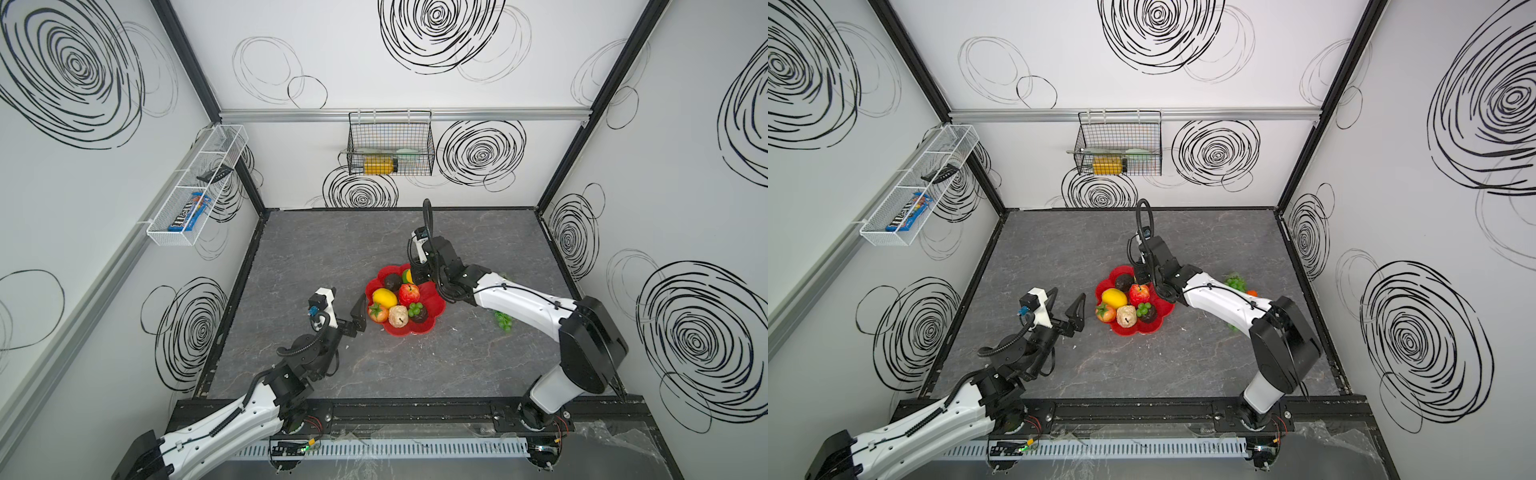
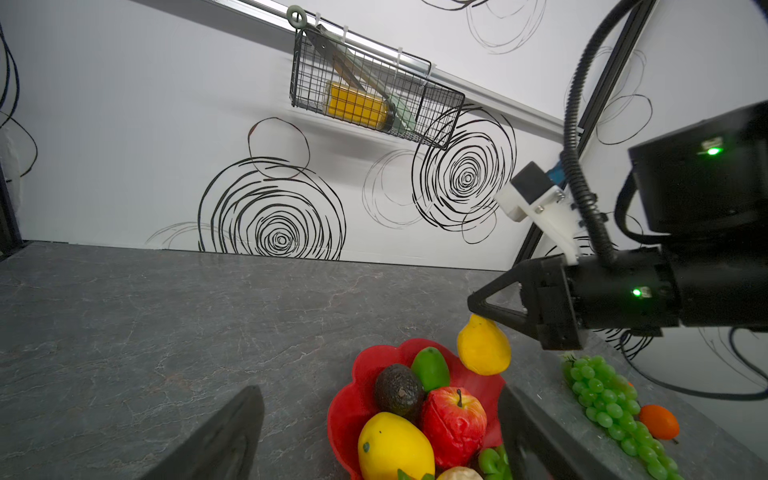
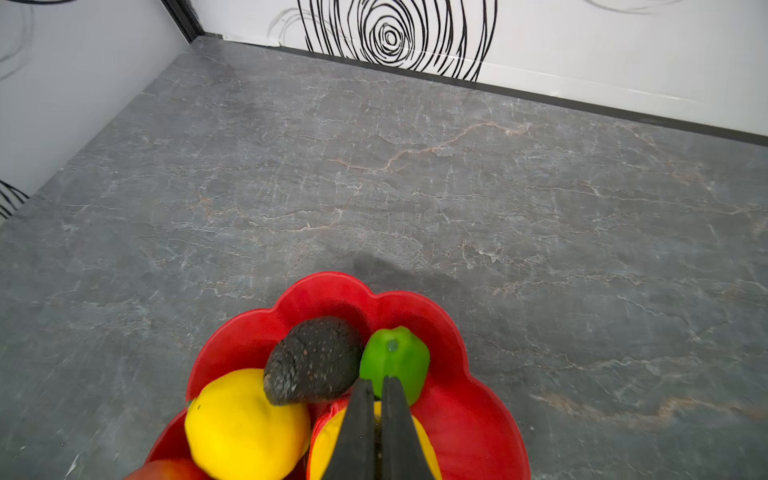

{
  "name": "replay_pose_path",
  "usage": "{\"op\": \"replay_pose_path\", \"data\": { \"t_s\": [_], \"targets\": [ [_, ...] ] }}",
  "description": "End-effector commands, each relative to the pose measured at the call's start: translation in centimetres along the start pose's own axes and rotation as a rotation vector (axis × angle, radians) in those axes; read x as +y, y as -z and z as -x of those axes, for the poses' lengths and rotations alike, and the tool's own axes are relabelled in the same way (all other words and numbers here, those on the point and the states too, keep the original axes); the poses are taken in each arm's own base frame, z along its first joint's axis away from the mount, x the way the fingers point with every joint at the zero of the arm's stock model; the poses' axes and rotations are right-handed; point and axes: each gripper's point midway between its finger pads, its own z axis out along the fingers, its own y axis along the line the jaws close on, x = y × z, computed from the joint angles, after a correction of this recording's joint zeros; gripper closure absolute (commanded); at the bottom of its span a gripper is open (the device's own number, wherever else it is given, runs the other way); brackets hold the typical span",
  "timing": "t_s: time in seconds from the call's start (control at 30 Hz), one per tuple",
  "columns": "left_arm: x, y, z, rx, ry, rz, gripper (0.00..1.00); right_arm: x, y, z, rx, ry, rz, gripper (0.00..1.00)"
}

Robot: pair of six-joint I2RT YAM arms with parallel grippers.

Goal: Place and organize the fake fruits in the fruit bowl
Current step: 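Swing the right gripper away from the bowl toward the grapes and kumquats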

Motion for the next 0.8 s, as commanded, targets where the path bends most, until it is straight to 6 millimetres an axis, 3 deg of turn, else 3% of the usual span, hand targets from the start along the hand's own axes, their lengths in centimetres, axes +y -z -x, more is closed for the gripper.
{"op": "replay_pose_path", "data": {
  "t_s": [0.0,0.13,0.43,0.77],
  "targets": [
    [-0.2,0.0,1.0,-0.039,0.034,-0.011,0.08,1.0,1.4,-0.3,-0.026,0.001,0.054,0.99],
    [0.0,0.0,1.0,-0.039,0.036,-0.007,0.08,2.2,1.9,-1.1,-0.027,0.025,0.08,0.98],
    [0.1,0.0,1.0,-0.04,0.036,-0.002,0.08,6.4,-0.3,-3.0,0.053,0.086,0.099,0.98],
    [0.2,0.0,1.0,-0.042,0.039,-0.004,0.08,6.5,-1.9,-4.3,0.076,0.104,0.056,0.94]
  ]
}}
